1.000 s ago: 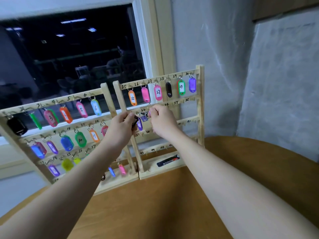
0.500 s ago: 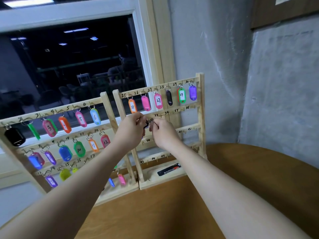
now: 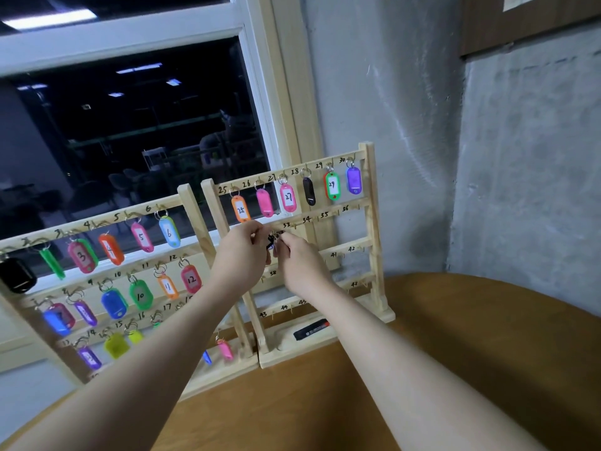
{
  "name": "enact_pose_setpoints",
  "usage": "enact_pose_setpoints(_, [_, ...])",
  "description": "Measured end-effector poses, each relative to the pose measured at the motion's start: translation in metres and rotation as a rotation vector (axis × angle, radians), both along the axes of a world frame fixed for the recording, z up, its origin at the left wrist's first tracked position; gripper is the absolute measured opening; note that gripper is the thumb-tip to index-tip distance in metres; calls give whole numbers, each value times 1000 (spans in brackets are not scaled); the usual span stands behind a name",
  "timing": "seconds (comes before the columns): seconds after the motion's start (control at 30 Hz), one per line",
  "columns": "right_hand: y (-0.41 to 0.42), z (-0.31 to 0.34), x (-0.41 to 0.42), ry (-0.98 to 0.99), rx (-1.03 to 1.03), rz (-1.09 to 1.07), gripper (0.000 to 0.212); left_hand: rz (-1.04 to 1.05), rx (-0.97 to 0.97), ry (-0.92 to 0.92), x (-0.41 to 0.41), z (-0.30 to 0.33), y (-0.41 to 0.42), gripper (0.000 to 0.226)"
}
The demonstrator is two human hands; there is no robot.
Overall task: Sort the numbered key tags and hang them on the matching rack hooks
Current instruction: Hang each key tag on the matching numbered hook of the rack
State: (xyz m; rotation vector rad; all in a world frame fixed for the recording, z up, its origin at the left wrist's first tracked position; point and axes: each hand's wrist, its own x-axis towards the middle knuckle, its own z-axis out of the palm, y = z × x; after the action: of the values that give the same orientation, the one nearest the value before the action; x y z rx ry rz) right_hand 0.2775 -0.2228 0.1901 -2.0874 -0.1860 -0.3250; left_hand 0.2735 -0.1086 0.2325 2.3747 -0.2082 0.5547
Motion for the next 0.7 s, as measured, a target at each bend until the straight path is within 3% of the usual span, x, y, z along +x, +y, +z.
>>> enact_pose_setpoints(0.13, [-2, -2, 1, -23, -4, -4, 32, 88, 104, -38, 4, -5, 1, 34])
enact_pose_setpoints(0.57, [-32, -41, -47, 56, -39, -27, 35, 86, -23, 125, -28, -27, -6, 30])
enact_pose_setpoints(0.7, [-47, -51, -84, 83, -6, -27, 34, 69, 40, 172, -62, -45, 6, 30])
